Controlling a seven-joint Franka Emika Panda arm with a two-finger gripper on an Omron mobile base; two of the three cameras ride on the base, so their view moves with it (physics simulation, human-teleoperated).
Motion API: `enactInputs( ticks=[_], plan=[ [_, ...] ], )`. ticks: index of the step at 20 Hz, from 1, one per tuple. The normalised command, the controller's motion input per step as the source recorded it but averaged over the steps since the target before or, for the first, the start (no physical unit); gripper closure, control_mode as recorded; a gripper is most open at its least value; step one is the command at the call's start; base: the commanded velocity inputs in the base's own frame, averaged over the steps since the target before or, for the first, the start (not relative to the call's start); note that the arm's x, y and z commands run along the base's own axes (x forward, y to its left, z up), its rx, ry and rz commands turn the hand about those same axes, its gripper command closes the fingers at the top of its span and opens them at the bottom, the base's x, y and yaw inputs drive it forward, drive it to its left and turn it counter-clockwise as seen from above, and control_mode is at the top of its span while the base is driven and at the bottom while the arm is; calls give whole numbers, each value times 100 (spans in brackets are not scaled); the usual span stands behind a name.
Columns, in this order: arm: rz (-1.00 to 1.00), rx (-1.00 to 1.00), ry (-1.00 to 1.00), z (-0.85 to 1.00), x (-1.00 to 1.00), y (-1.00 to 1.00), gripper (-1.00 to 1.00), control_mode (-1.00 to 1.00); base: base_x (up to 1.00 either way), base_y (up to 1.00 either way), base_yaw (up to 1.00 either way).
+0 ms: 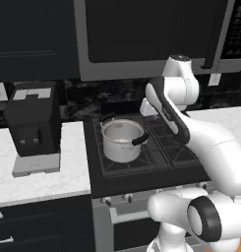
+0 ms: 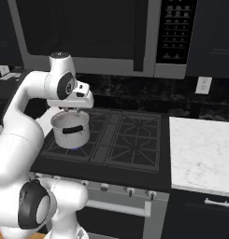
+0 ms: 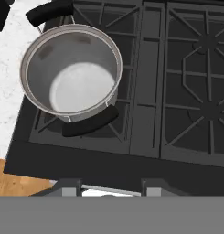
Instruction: Turn off the front left burner of the stove.
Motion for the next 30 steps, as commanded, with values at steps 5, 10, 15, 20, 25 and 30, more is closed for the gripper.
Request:
enactInputs(
  ticks=[5,10,15,20,25,30],
  plan=[
    [2,-7,-2,-19,-30,12,-100,-100,0,0,0],
    [28,-39,0,-62,-99,82,-100,-100,0,0,0],
    [31,-45,0,-77,-100,99,-100,-100,0,0,0],
    [24,-41,0,-97,-93,100,-100,-100,0,0,0],
    [13,-17,2,-95,-29,100,-100,-100,0,0,0],
    [2,-2,1,-39,19,45,-100,-100,0,0,0]
  ],
)
